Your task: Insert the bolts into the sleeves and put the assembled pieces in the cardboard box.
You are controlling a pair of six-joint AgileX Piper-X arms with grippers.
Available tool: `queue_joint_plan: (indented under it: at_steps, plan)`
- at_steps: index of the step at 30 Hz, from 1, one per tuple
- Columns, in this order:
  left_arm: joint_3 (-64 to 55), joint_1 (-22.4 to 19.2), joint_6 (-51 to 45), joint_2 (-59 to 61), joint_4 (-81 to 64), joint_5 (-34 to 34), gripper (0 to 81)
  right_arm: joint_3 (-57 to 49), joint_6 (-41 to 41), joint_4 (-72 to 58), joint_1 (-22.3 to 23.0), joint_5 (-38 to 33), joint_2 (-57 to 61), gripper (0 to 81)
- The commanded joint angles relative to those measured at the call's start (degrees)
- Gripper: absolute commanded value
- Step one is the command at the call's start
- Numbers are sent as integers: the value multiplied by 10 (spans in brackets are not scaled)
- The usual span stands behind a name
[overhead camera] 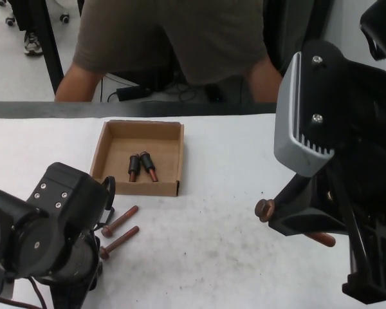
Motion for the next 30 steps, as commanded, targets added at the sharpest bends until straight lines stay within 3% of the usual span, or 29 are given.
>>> queue_joint_plan:
  at_steps: [1,6,14,20,26,30]
  plan:
    - [1,-1,0,15,7,13,8,-1,-10,6,0,6,-7,2]
    - [1,-1,96,11,-20,52,8,-1,-10,7,0,19,-11,2]
    - [1,-1,549,-82,-32,58,8,-1,-10,7,0,19,-13,2]
    - [1,-1,773,-201,-20,116,8,-1,32,-18,0,12,-11,2]
    - [1,1,1031,-320,6,297,8,0,156,-124,0,-28,3,2]
    - [1,1,1123,-375,26,345,8,0,244,-207,0,-38,30,2]
